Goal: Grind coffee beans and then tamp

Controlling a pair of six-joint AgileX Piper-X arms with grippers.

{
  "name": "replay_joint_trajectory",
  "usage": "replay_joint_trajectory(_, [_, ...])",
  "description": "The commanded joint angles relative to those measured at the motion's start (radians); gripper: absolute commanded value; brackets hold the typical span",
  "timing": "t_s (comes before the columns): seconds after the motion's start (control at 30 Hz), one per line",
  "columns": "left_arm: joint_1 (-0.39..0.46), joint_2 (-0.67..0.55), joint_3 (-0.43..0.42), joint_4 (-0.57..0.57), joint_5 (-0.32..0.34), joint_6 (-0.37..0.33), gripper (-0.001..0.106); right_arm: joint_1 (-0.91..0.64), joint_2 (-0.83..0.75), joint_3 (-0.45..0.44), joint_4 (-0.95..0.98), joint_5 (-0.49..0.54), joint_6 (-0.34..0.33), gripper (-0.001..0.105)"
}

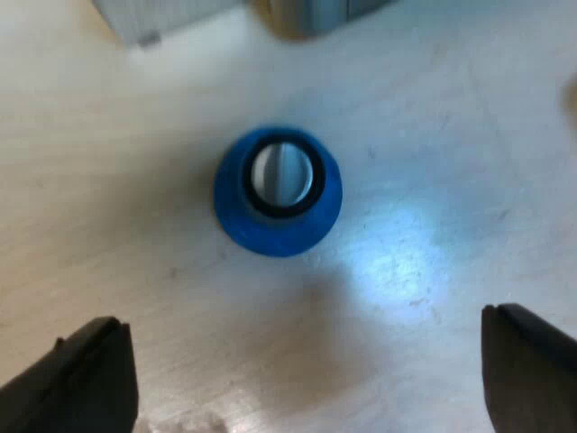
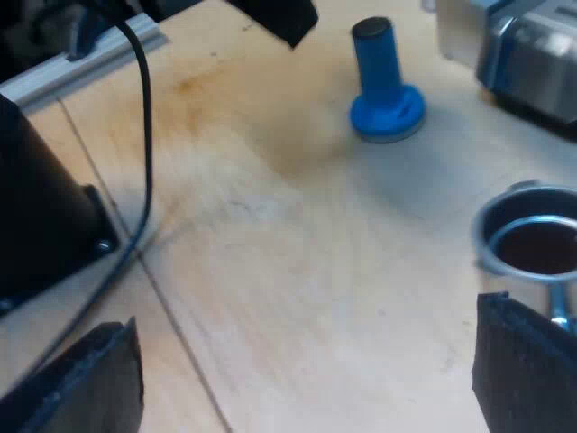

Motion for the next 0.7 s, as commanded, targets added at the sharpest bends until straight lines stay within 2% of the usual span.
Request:
replay_joint_trajectory(0.03, [0.0,-0.139,-0.029,0.039,-0.002,-0.041,0.079,0.002,-0.007,-0.031,-0.004,-0.022,0.02,0.076])
replay_joint_trajectory(0.17, [0.0,-0.235,-0.065,0.044,-0.002,-0.041,0.079,-0.001,-0.007,-0.085,0.066,-0.088,0.02,0.076])
replay_joint_trajectory(0.33, [0.0,-0.317,-0.142,0.041,-0.002,-0.033,0.079,-0.001,-0.004,-0.219,0.322,-0.104,0.02,0.076])
replay_joint_trajectory(0.57, [0.0,-0.323,-0.215,-0.003,-0.002,-0.033,0.079,-0.047,-0.004,-0.359,0.53,-0.101,0.02,0.076])
replay_joint_trajectory(0.7, [0.0,-0.323,-0.233,-0.058,-0.002,-0.033,0.079,-0.157,-0.004,-0.452,0.675,-0.146,0.02,0.076])
